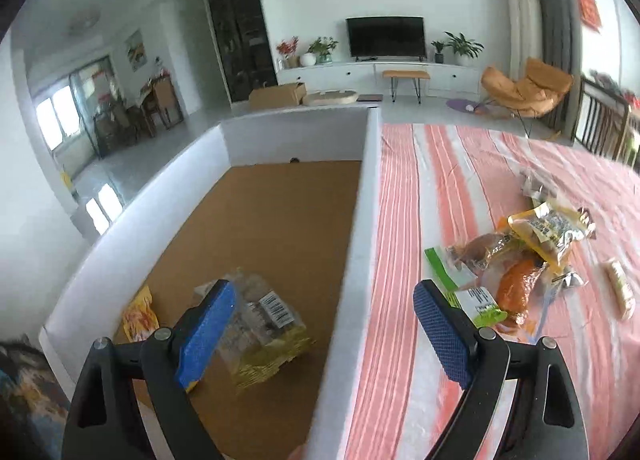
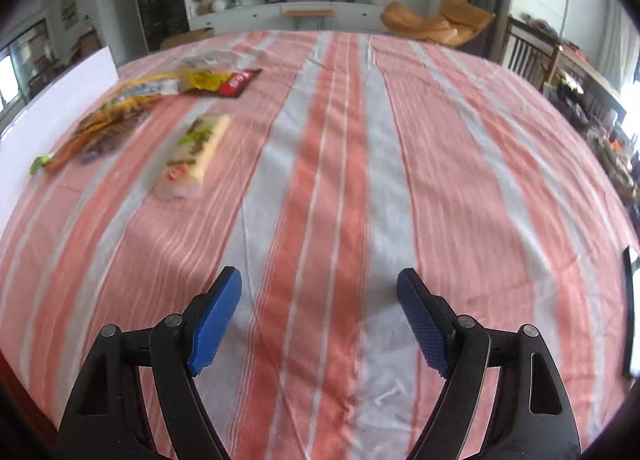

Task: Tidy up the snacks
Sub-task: 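Return both grippers from the box to the table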

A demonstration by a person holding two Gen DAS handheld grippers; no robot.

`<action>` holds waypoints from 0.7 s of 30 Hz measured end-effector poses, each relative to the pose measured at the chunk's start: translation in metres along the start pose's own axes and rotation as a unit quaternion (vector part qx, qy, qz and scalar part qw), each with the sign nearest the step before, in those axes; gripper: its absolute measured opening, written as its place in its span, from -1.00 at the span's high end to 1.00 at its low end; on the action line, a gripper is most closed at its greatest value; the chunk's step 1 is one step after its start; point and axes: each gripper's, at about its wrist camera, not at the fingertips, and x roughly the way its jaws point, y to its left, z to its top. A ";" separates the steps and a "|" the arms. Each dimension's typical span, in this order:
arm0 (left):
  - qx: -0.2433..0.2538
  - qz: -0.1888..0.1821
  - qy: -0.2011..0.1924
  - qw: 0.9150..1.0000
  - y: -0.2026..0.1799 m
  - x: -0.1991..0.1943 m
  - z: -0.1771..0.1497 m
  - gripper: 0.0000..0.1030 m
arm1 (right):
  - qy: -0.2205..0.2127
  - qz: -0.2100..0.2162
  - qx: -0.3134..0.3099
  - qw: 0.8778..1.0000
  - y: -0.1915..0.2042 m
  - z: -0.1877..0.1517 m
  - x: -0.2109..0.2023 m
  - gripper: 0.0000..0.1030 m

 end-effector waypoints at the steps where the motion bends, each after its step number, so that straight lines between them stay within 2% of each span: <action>1: -0.012 -0.003 0.002 1.000 0.004 -0.003 -0.003 -0.74 | -0.001 -0.001 -0.002 1.000 0.002 0.004 0.004 -0.65; 6: -0.024 -0.017 -0.006 1.000 0.006 -0.019 -0.023 -0.75 | 0.001 0.008 -0.016 1.000 0.009 0.004 0.010 -0.71; 7: -0.017 -0.014 -0.008 1.000 0.002 -0.021 -0.024 -0.75 | 0.001 0.010 -0.013 1.000 0.008 0.004 0.010 -0.73; 9: -0.003 0.018 -0.026 0.999 -0.007 -0.030 -0.021 -0.75 | 0.003 0.011 -0.013 1.000 0.007 0.001 0.008 -0.76; 11: -0.013 0.035 -0.072 0.997 -0.013 -0.053 -0.019 -0.76 | 0.003 0.011 -0.015 1.000 0.007 -0.001 0.007 -0.77; 13: -0.013 0.046 -0.128 0.991 -0.027 -0.084 -0.019 -0.78 | 0.004 0.013 -0.014 1.000 0.007 -0.002 0.005 -0.78; 14: -0.007 0.045 -0.151 0.988 -0.035 -0.098 -0.020 -0.83 | 0.003 0.013 -0.015 1.000 0.007 -0.002 0.005 -0.78; 15: 0.006 0.036 -0.174 0.984 -0.048 -0.114 -0.022 -0.97 | 0.003 0.013 -0.014 1.000 0.007 -0.002 0.006 -0.78; 16: 0.015 0.026 -0.184 0.983 -0.056 -0.123 -0.024 -1.00 | 0.004 0.013 -0.015 1.000 0.007 -0.002 0.006 -0.79; 18: 0.038 -0.003 -0.178 0.983 -0.076 -0.132 -0.030 -1.00 | 0.004 0.014 -0.015 1.000 0.008 -0.001 0.006 -0.81; 21: 0.067 -0.069 -0.093 0.991 -0.111 -0.111 -0.048 -1.00 | 0.005 0.014 -0.016 1.000 0.009 -0.001 0.007 -0.81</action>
